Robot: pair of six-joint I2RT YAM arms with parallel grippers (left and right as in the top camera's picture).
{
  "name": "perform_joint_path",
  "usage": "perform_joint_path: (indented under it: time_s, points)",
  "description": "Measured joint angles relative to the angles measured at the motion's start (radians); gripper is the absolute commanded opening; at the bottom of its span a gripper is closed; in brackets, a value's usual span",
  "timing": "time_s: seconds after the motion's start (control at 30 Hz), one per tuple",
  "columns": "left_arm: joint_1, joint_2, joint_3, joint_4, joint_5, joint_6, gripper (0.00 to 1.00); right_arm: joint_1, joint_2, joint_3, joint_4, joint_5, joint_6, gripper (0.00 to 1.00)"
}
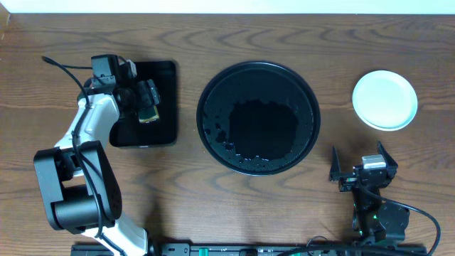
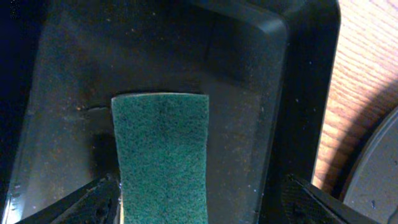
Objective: Clean dirty plates on tray and stack at the side
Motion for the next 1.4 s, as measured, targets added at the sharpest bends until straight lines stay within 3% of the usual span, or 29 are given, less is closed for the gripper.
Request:
perform_joint_path:
  time_s: [1.4]
  points:
    - [-0.003,-0.023,0.000,-0.022,0.000,0.000,0.84,0.000,0.000,0.000,0.000,0.003,0.004,0.99]
